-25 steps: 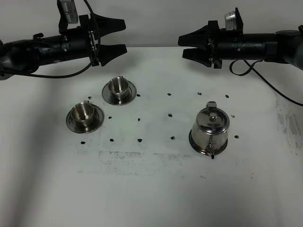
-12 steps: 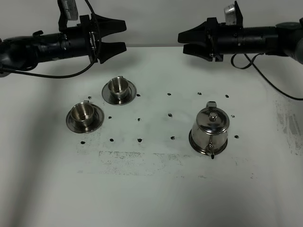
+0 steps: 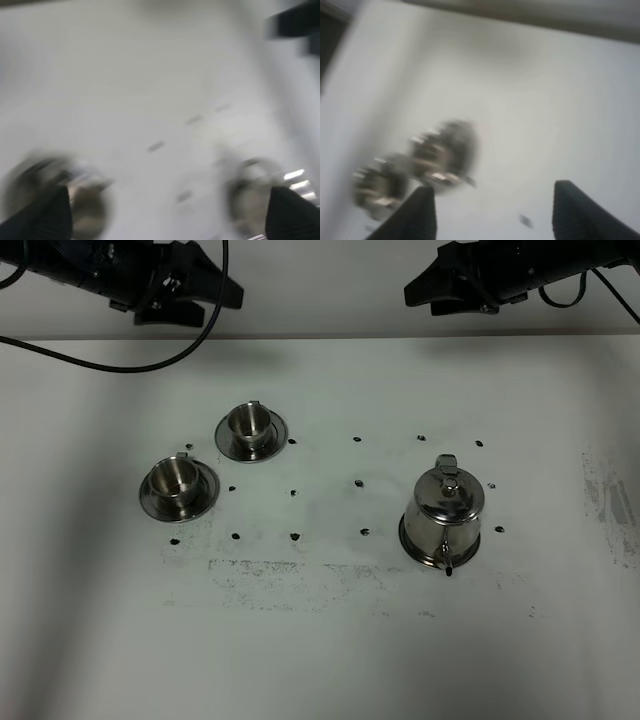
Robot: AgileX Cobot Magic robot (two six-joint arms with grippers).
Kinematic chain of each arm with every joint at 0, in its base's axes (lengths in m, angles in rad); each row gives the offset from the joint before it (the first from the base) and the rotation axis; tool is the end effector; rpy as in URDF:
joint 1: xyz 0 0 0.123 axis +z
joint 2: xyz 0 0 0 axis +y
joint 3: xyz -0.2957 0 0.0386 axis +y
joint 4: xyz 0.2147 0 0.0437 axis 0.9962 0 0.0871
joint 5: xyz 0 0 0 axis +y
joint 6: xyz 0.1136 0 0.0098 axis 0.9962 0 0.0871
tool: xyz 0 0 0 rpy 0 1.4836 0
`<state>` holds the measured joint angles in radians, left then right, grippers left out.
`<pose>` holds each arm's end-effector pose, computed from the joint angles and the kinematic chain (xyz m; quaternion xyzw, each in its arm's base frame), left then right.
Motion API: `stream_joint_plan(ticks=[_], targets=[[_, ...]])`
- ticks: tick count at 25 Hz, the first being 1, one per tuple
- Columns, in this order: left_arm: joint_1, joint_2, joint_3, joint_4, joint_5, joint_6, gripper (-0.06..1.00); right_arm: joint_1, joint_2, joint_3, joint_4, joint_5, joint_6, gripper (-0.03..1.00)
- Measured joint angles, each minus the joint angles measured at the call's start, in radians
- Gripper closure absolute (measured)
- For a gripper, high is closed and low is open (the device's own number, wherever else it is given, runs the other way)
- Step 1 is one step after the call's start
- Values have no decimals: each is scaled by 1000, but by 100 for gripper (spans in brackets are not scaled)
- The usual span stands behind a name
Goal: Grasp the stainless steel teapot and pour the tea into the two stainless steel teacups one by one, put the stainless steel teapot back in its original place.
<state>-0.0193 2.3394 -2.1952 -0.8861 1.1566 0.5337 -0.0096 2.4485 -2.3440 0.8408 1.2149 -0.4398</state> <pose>0.4923 -0.0904 0.2526 0.1464 0.8826 -0.3623 0.2613 0.5093 0.0748 0.2313 -0.1181 0.8953 0.3567 0.2393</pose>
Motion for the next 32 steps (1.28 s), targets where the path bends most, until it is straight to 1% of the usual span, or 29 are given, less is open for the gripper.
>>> stream_joint_plan(ticks=[2,3,4,7,9,12,13,15,19,21,23,26,32], targets=[[-9,-30,13,143,-13,-35,20,3,-52,40,-105,1,35,47],[-12,-54,25,192,-23,-54,21,7,-93,66,-161,1,49,47],[-16,-80,37,222,-32,-69,22,11,-131,86,-215,2,61,47],[-18,-202,69,301,-25,-85,25,17,-294,142,-329,2,93,47],[-18,-300,111,352,-3,-92,28,19,-398,192,-366,0,117,48],[-18,-430,223,379,-21,-101,34,25,-570,349,-438,-7,135,48],[-18,-475,276,384,-47,-100,35,28,-632,423,-456,-31,139,48],[-18,-563,387,395,-116,-83,38,29,-746,569,-483,-108,139,48],[-18,-770,657,406,-267,-56,39,29,-964,857,-508,-288,130,49],[-18,-883,780,427,-344,-55,39,29,-1054,965,-509,-365,129,49],[-18,-988,900,451,-395,-62,39,29,-1117,1051,-510,-417,127,49],[-18,-1140,1033,513,-420,-103,39,29,-1178,1119,-512,-451,127,49],[-18,-1412,1229,679,-421,-271,39,29,-1219,1162,-512,-470,127,49]])
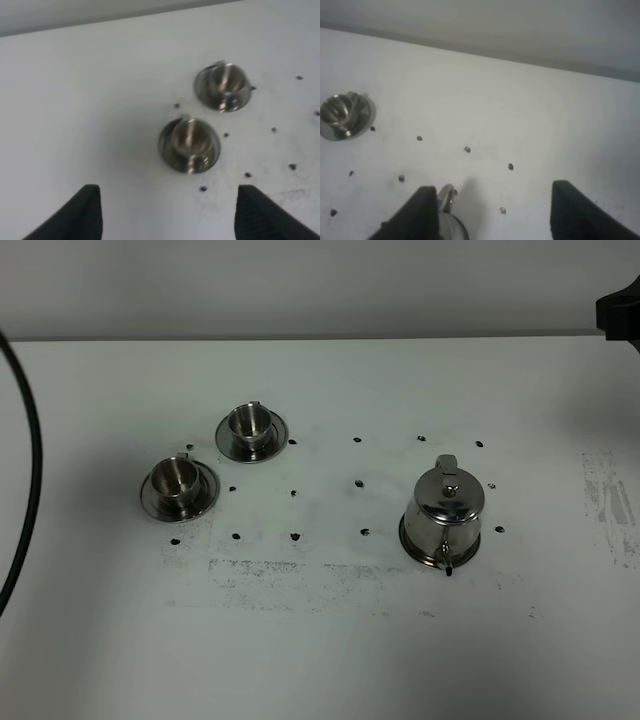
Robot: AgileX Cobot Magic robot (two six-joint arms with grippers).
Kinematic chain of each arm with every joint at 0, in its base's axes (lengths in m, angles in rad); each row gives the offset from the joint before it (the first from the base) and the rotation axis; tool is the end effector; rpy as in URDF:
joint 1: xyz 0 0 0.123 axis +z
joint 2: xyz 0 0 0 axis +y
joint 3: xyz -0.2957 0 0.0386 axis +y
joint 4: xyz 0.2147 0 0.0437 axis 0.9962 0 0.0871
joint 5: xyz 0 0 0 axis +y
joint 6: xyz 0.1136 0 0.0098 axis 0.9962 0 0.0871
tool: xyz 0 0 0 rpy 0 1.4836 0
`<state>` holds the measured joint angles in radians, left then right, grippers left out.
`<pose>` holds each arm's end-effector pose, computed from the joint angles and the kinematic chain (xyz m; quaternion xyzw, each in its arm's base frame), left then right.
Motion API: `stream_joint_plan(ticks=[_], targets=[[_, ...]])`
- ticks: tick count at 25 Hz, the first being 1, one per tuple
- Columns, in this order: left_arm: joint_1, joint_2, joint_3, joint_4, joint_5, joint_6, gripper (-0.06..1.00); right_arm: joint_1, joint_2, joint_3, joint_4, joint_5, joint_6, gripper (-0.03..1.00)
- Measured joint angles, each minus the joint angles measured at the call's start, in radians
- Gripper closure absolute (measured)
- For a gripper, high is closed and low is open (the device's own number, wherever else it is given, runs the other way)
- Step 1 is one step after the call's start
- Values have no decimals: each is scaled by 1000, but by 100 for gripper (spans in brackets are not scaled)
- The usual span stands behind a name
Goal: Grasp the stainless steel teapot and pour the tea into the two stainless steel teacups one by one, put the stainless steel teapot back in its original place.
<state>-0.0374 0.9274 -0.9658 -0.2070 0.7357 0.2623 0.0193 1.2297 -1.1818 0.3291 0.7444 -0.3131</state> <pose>0.1588 -0.0217 0.3708 0.0962 0.8776 -0.0447 0.4676 0.2401 0.0296 0.3781 -0.0862 0.8936 0.0891 0.4315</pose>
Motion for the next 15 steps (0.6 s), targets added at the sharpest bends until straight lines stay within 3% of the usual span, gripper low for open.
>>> stream_joint_plan(ticks=[6,15], targets=[[0,-255,185,30,84,-63,39,13,-1,1,35,-24,-11,49],[0,-545,366,30,318,-86,39,171,-1,1,24,-68,-34,49]])
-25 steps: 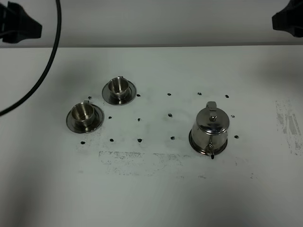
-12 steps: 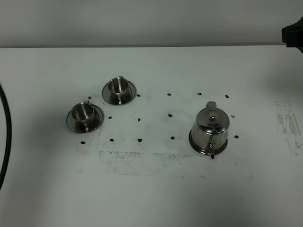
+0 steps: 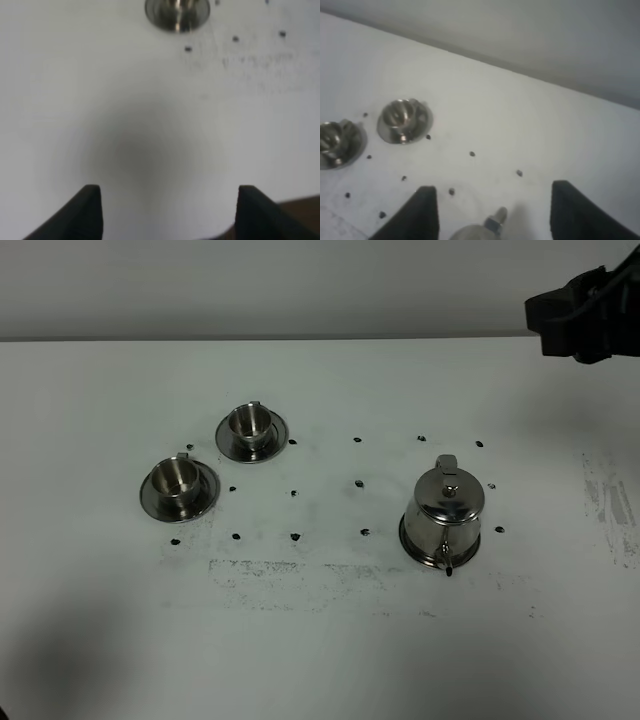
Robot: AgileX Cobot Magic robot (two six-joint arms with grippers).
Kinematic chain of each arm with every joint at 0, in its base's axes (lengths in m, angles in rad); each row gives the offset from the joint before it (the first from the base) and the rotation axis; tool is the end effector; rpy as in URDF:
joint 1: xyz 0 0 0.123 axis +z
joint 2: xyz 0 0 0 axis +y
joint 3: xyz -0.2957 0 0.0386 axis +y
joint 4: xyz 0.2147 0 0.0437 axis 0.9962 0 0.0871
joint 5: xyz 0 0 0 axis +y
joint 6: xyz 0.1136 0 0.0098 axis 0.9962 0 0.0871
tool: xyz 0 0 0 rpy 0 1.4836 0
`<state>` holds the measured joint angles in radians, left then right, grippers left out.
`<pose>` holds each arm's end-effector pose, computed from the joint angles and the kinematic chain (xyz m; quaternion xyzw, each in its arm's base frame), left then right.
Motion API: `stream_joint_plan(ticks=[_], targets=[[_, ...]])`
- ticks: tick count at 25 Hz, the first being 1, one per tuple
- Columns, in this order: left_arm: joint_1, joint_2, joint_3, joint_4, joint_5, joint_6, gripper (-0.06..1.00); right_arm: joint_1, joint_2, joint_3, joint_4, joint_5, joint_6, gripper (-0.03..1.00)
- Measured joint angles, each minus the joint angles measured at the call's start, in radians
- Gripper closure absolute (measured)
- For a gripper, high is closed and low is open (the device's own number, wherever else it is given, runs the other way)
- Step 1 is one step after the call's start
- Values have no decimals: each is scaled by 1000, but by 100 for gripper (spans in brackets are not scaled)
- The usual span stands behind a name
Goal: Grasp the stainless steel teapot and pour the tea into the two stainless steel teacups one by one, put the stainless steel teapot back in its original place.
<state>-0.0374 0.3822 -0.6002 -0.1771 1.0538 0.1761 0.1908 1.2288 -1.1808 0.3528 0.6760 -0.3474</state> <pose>0.0225 -0.0183 0.2820 0.0880 0.9089 -0.0601 0.4032 0.2360 0.0707 0.3844 -0.1635 0.8668 0.1245 0.4544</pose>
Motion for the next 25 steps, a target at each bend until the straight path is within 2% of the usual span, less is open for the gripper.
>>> stream_joint_plan(ticks=[7,25], targets=[[0,-163,134,1,14,-16,39,42,0,0,-5,-7,-2,49],[8,-386,138,1,17,-22,39,46,33,0,-1,-3,-2,49]])
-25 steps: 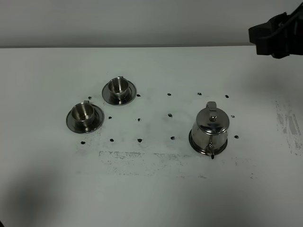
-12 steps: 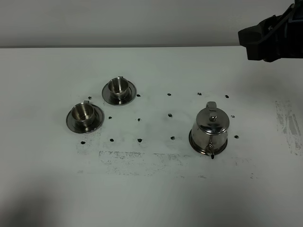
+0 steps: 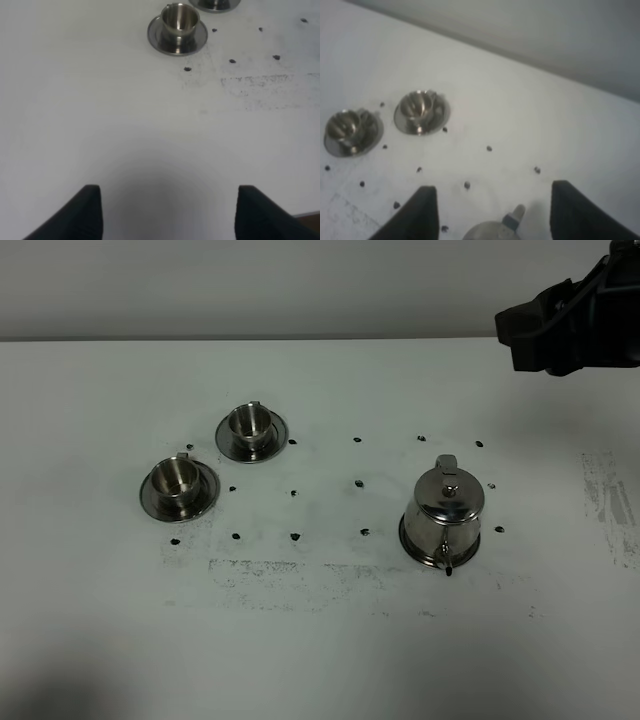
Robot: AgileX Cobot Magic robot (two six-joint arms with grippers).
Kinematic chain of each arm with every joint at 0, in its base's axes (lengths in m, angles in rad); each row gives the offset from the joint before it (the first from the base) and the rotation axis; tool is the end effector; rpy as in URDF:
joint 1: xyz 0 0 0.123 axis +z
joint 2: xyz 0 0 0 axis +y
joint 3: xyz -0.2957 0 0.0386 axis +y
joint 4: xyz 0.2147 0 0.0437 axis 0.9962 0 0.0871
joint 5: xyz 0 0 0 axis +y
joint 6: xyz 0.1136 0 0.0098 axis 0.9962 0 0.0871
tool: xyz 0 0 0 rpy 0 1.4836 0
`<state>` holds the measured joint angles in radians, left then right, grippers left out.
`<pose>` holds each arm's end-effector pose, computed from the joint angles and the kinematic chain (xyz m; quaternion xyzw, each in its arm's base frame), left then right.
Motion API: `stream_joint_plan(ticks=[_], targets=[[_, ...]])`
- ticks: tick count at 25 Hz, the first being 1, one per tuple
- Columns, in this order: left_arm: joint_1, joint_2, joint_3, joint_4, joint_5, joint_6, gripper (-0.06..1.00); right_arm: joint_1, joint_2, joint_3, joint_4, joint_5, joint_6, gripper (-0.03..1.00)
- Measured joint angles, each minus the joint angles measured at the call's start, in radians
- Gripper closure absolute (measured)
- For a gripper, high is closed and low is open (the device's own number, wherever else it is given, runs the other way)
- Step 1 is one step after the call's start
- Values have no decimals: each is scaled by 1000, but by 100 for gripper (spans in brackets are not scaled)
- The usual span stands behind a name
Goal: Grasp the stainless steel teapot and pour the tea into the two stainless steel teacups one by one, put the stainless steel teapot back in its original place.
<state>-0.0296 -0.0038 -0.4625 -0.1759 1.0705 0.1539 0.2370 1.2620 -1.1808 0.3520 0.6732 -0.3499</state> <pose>-0.0260 -0.0168 0.2409 0.0812 0.8572 -0.0565 0.5054 0.2410 0.0835 0.3763 -0.1839 0.8697 0.1335 0.4381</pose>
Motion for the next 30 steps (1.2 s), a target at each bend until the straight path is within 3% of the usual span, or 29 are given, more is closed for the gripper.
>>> stream_joint_plan(ticks=[11,23,30], targets=[[0,-2,0,0,2,0,39,1,68,0,3,7,-8,49],[0,-2,0,1,2,0,39,1,123,-29,-15,-54,18,49],[0,-2,0,1,2,0,39,66,320,-76,-107,-81,96,49]])
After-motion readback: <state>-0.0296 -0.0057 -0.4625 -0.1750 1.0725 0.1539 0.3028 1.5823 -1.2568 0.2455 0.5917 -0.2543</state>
